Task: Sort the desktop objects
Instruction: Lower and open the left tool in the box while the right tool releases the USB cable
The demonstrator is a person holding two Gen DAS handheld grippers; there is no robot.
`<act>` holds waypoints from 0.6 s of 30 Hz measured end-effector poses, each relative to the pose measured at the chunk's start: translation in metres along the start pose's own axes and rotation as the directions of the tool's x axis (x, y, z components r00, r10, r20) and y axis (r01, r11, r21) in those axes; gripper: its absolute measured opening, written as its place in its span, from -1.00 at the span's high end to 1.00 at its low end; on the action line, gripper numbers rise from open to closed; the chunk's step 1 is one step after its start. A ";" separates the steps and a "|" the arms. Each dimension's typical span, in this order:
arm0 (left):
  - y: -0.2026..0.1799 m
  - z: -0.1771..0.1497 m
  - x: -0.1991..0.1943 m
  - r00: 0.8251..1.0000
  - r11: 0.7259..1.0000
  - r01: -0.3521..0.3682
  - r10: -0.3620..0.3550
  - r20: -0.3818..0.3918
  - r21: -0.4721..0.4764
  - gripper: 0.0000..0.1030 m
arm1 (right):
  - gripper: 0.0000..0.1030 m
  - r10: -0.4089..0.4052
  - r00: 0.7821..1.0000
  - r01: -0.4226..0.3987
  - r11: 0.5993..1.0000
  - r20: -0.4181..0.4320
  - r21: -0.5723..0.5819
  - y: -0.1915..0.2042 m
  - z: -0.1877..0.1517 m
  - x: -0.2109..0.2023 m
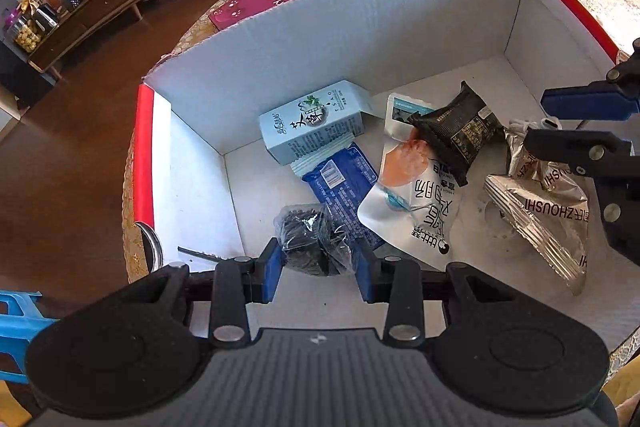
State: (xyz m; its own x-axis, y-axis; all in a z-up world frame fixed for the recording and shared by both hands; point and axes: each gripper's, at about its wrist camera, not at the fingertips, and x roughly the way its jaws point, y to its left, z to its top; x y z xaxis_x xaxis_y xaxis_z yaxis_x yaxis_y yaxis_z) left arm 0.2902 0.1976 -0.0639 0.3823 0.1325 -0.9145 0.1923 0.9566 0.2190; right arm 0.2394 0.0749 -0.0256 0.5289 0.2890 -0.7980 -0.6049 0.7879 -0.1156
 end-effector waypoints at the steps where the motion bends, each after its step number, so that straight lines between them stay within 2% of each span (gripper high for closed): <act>1: 0.000 0.000 0.000 1.000 1.000 0.003 -0.003 -0.002 -0.001 0.30 | 0.62 0.000 1.000 0.000 1.000 -0.003 0.000 0.000 -0.001 0.001; 6: 0.000 -0.001 0.006 0.999 1.000 0.009 -0.009 -0.041 -0.006 0.27 | 0.60 0.018 1.000 -0.018 1.000 -0.004 0.018 -0.003 -0.004 0.001; 12: 0.000 -0.004 0.007 0.998 1.000 0.016 -0.017 -0.066 -0.020 0.22 | 0.46 0.026 1.000 -0.026 0.999 0.007 0.023 -0.004 -0.007 -0.006; 17: -0.004 -0.007 -0.004 0.999 1.000 0.009 -0.011 -0.048 -0.026 -0.25 | 0.30 0.039 0.999 -0.040 0.999 0.018 0.026 -0.006 -0.009 -0.015; 18: -0.005 -0.007 -0.006 0.999 1.000 0.004 -0.005 -0.044 -0.027 -0.27 | 0.27 0.044 0.999 -0.044 0.999 0.021 0.027 -0.006 -0.010 -0.017</act>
State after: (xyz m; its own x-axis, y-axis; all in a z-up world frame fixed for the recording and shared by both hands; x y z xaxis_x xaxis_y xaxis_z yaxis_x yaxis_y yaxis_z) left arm 0.2802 0.1942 -0.0618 0.3407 0.1387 -0.9299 0.1698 0.9637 0.2059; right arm 0.2279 0.0598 -0.0170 0.5144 0.3344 -0.7897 -0.6112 0.7888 -0.0641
